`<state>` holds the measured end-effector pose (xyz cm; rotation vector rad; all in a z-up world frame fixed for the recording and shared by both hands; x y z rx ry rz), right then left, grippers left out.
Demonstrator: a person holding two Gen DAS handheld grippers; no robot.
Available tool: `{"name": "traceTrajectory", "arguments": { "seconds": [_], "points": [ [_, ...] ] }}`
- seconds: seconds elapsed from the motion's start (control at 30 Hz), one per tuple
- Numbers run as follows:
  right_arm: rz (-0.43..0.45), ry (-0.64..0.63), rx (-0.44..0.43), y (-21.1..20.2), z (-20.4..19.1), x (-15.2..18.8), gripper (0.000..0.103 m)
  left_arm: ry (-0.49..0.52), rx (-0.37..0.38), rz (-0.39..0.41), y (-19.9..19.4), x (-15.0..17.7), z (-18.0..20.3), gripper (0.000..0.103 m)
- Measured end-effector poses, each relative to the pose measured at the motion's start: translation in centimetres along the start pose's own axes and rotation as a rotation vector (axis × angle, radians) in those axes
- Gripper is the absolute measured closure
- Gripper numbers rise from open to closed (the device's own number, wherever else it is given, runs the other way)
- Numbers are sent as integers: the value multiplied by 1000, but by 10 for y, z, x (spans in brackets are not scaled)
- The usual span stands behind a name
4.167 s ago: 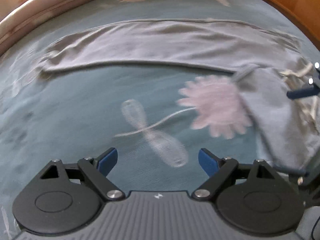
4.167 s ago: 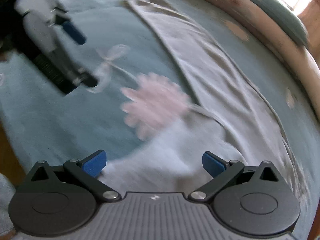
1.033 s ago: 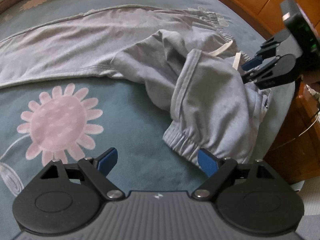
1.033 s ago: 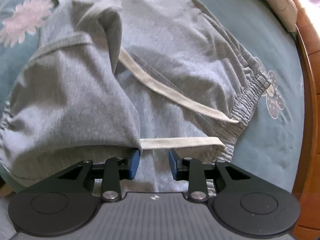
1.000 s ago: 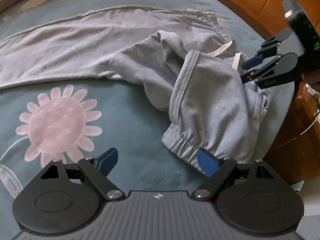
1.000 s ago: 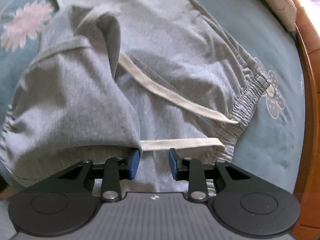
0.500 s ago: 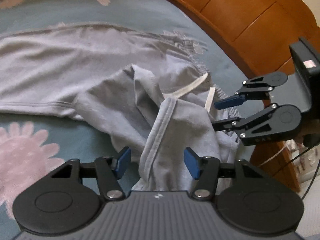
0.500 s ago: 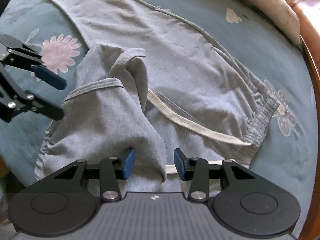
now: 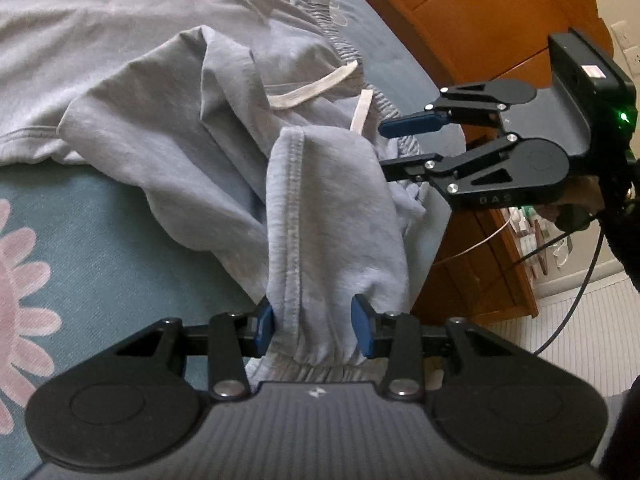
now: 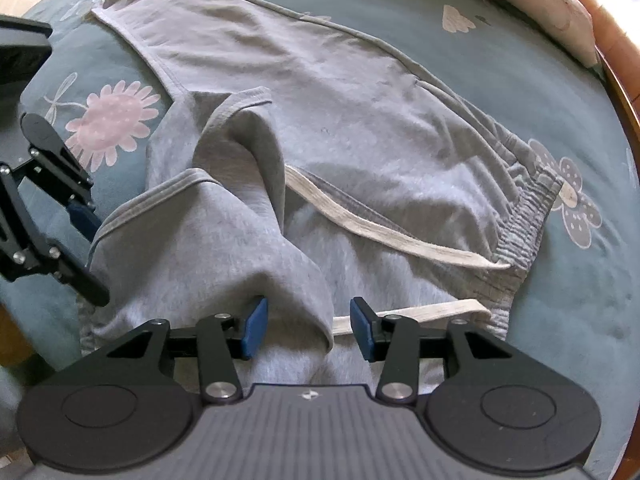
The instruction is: Fold clothes
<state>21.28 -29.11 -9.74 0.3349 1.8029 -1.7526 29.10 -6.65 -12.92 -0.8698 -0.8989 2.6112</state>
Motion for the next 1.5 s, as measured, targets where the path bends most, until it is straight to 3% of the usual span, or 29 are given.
{"name": "traceTrajectory", "arguments": {
  "seconds": [0.1, 0.23, 0.4, 0.5, 0.73, 1.0, 1.23, 1.37, 1.5],
  "points": [
    [1, 10, 0, 3, -1, 0, 52, -41, -36, 20, 7, -4, -5, 87],
    [8, 6, 0, 1, 0, -1, 51, -33, -131, 15, -2, -4, -4, 96],
    [14, 35, 28, 0, 7, 0, 44, -86, -244, 42, -48, -3, -17, 97],
    [20, 72, 1, 2, 3, -2, 40, -92, -323, 71, -76, -6, -30, 97],
    [116, 229, -230, -4, -22, -20, 36, -152, -543, 115, -121, -10, -69, 96],
    [55, 162, -160, 10, -32, -19, 36, -266, -747, 131, -199, 8, -112, 96],
    [2, 159, -104, 24, -30, -17, 36, -294, -933, 46, -239, 28, -137, 96],
    [-26, 142, -77, 33, -29, -14, 34, -393, -995, 31, -263, 43, -159, 96],
    [-44, 139, -50, 42, -26, -13, 34, -407, -1064, -1, -277, 53, -175, 94]
  ]
}}
Point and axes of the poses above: each gripper's, at about its wrist camera, not at the fingertips, and y roughly the way its jaws point, z to its right, x to its underside, the point moved 2 cm from there along y, roughly the way its jaws point, and after that the axes turned 15 degrees about z, right-handed, at the moved point
